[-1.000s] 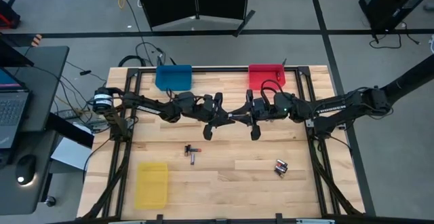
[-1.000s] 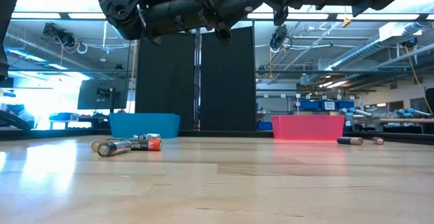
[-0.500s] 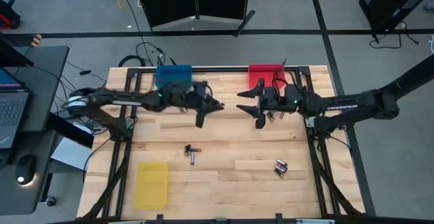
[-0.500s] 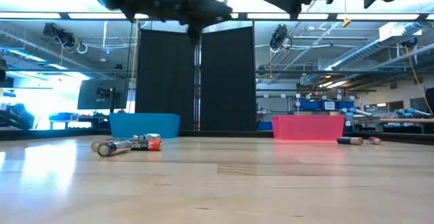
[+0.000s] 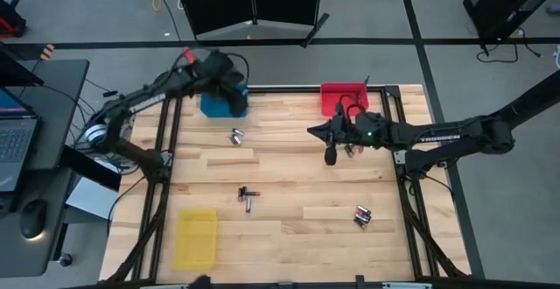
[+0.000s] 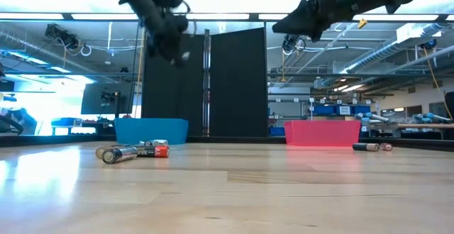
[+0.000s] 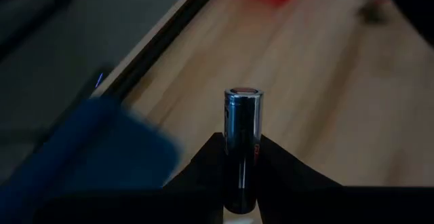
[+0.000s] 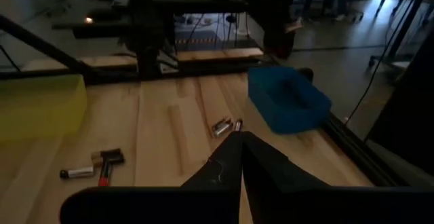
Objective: Sort batteries
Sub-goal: Put the silver battery into the blue bin
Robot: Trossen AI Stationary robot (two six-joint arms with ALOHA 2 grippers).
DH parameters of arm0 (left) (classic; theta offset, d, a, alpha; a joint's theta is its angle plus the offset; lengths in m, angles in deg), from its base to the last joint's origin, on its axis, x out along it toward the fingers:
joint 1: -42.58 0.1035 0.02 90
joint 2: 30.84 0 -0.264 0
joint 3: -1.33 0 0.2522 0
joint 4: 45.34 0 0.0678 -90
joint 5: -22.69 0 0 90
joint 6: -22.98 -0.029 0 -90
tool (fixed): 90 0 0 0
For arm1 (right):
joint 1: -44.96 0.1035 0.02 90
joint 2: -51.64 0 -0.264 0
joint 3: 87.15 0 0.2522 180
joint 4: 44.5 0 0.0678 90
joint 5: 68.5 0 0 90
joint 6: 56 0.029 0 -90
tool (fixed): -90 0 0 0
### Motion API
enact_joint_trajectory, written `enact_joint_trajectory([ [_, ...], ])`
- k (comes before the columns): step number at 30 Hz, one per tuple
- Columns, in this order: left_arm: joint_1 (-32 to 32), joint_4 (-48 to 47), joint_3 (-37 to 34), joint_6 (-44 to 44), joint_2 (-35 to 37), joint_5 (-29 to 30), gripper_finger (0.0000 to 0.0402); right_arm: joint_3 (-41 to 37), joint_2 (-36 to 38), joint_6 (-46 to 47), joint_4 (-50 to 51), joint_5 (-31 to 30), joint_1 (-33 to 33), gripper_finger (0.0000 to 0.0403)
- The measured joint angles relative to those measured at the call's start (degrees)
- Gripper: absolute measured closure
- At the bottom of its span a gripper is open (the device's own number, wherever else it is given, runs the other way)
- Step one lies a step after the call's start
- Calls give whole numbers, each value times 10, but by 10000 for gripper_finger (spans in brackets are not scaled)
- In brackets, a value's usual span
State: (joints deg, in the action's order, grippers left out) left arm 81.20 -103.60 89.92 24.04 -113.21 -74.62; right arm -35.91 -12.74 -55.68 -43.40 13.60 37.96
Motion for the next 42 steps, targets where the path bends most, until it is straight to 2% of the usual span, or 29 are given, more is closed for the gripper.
enact_joint_trajectory([
  [3, 49, -53, 26, -13, -49, 0, 349, 0, -18, 1, -2, 0, 0, 381],
  [8, 107, -90, 59, -38, -137, -2, 349, 0, -42, 1, -1, 0, 1, 394],
  [12, 133, -112, 82, -39, -207, -2, 349, 0, -55, 10, 0, 0, 1, 386],
  [17, 140, -133, 96, -27, -264, 6, 349, 0, -62, 9, -1, 0, 1, 395],
  [29, 118, -111, 96, 34, -288, 11, 349, 0, -62, -3, -6, 0, 1, 393],
  [35, 105, -53, 96, 72, -288, 12, 349, 0, -62, -5, -15, 0, 1, 390],
  [42, 103, -37, 96, 100, -299, 2, 349, 0, -62, -10, -18, 0, 1, 391],
])
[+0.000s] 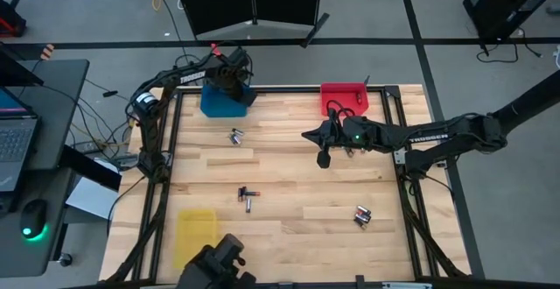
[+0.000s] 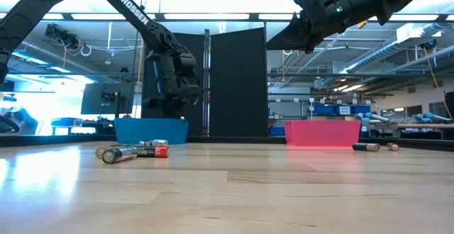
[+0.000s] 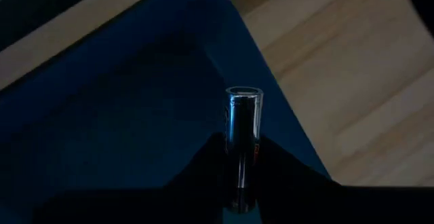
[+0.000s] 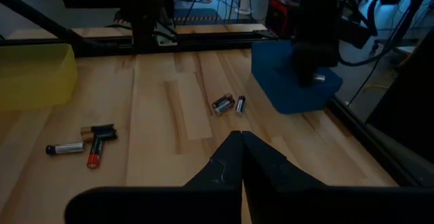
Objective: Sort batteries
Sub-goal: Put the silver battery into the blue bin
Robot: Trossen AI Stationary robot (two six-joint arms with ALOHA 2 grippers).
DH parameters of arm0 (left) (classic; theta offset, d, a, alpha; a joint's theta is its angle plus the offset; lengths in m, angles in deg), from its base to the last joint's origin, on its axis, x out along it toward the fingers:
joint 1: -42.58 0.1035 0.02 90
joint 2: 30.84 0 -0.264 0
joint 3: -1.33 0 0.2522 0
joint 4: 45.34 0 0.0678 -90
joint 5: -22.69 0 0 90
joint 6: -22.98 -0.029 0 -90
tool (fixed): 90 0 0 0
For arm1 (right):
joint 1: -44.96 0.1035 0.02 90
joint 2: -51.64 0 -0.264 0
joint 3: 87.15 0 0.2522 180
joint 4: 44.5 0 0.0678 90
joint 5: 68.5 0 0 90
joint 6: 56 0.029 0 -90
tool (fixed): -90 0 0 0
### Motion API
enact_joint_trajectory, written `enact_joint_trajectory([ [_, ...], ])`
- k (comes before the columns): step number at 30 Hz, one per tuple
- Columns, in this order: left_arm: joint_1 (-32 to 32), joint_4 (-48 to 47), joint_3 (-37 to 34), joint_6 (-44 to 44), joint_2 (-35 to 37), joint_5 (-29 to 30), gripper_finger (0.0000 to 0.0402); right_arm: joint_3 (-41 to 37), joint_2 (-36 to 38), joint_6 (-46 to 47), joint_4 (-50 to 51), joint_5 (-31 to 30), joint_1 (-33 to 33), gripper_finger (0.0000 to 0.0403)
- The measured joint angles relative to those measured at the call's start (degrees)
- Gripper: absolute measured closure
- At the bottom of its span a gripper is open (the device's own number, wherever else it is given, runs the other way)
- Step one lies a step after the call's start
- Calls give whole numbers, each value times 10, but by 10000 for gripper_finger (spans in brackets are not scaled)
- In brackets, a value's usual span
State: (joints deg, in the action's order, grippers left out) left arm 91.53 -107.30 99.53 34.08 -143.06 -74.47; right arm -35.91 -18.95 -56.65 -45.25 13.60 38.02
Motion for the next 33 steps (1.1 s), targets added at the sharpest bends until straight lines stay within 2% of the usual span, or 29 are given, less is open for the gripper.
enact_joint_trajectory([
  [10, 1, 1, 0, 11, -58, 9, 349, 0, 0, -4, 0, 0, 0, 391],
  [13, 1, 8, 0, 9, -60, 31, 349, 0, 0, -4, 0, 0, 0, 391],
  [20, 1, 7, 0, 10, -60, 33, 349, 0, 0, -5, 0, 0, 0, 389],
  [28, 0, 9, 0, 0, -61, 33, 282, 0, 0, -6, -4, 0, 0, 375],
  [33, 0, 10, 0, -4, -53, 31, 270, 0, 0, -10, -5, 0, 0, 374],
])
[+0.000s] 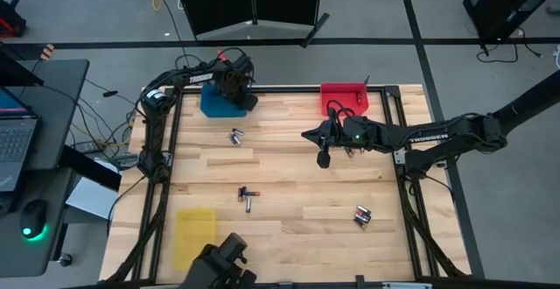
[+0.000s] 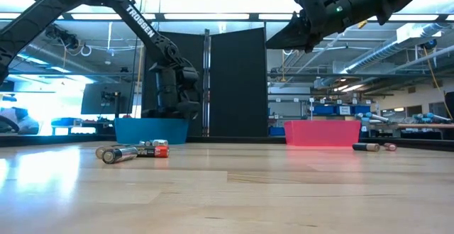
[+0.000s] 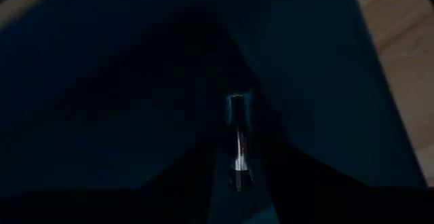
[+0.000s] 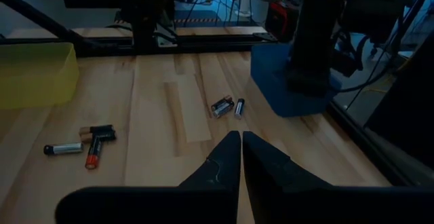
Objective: Sort batteries
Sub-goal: Put the silver battery into the blue bin, then put the black-brown battery into the yellow bin
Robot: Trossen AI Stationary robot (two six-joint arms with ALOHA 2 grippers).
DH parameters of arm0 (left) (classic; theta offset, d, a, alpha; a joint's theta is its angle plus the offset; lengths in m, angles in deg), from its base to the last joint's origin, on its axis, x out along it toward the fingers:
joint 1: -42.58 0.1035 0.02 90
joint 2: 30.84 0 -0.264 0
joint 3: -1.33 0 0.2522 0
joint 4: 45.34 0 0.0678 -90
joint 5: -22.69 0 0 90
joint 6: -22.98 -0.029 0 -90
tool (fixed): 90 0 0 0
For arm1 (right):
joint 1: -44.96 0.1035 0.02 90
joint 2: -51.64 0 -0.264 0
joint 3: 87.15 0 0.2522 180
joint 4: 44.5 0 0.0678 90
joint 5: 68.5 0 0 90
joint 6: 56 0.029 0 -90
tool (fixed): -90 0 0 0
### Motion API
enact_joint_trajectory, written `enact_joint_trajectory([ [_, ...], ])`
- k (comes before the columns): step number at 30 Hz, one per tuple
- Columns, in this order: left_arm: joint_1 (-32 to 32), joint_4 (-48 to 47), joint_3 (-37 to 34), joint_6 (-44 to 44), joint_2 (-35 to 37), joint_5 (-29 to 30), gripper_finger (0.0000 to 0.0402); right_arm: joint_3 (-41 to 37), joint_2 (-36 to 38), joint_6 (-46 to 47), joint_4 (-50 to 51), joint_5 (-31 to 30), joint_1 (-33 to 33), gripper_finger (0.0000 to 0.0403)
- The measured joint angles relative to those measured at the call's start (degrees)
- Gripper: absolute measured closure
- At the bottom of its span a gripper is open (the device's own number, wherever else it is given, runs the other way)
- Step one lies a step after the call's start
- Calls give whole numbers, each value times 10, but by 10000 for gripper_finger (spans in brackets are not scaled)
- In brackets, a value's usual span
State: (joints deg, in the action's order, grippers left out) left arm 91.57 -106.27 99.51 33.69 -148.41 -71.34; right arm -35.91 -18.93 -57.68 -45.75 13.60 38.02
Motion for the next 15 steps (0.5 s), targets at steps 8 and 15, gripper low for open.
enact_joint_trajectory([
  [8, -11, -3, 1, 0, 60, -5, 267, 0, 0, -10, -27, 0, 0, 369],
  [15, -51, -9, 2, -2, 147, 10, 267, 0, 0, -15, -29, 0, 0, 364],
])
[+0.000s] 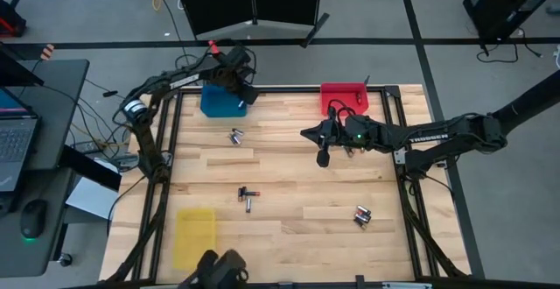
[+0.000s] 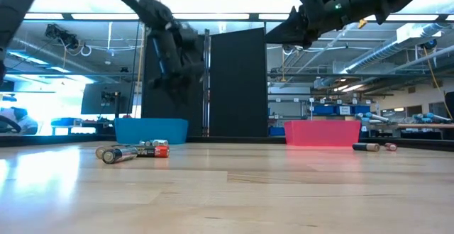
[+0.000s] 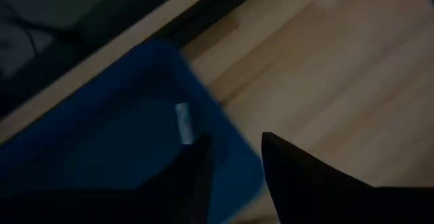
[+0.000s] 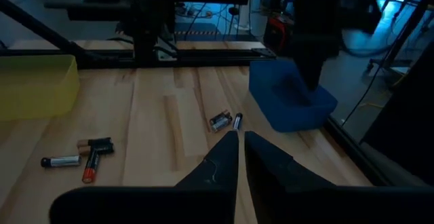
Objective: Sort batteries
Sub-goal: Put the black-brown battery into the yellow bin
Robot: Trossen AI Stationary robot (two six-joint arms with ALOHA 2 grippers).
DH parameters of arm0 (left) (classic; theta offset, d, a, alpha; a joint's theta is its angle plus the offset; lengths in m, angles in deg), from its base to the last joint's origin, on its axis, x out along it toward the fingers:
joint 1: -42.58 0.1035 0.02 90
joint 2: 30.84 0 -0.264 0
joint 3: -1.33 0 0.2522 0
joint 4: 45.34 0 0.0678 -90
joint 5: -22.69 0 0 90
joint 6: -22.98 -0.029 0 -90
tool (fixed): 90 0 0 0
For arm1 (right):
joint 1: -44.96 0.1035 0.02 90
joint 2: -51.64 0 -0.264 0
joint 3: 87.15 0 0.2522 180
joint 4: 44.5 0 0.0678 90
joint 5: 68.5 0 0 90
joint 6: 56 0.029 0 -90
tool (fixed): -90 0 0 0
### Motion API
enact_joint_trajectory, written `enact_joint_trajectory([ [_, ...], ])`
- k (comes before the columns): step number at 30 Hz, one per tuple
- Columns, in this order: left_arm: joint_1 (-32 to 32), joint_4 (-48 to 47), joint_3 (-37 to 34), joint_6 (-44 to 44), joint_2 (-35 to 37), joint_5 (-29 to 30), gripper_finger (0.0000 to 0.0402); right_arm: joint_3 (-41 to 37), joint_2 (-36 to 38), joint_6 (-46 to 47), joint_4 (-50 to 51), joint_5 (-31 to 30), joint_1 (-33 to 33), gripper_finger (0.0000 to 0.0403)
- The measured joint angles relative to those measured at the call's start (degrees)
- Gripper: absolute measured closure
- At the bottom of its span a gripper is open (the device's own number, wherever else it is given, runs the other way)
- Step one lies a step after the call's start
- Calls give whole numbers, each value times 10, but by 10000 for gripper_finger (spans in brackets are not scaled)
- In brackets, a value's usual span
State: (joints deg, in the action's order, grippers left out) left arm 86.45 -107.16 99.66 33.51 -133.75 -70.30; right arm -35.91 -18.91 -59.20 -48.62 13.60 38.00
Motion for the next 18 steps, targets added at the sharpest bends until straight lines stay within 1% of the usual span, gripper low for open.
enact_joint_trajectory([
  [2, -21, -3, -2, -2, 27, 12, 267, 0, 0, 0, 4, 0, 0, 367],
  [5, -65, -1, -18, -13, 71, 51, 267, 0, 0, -4, 28, 3, 0, 380],
  [8, -118, 36, -59, -28, 114, 68, 271, -5, 0, -5, 26, 41, 0, 394],
  [12, -201, 160, -146, -28, 173, 68, 283, -45, 0, 9, -51, 104, 2, 392],
  [16, -283, 294, -238, 9, 214, 68, 295, -98, 0, 48, -114, 107, 13, 396],
  [18, -324, 339, -271, 30, 226, 68, 302, -120, 0, 68, -136, 101, 24, 397],
])
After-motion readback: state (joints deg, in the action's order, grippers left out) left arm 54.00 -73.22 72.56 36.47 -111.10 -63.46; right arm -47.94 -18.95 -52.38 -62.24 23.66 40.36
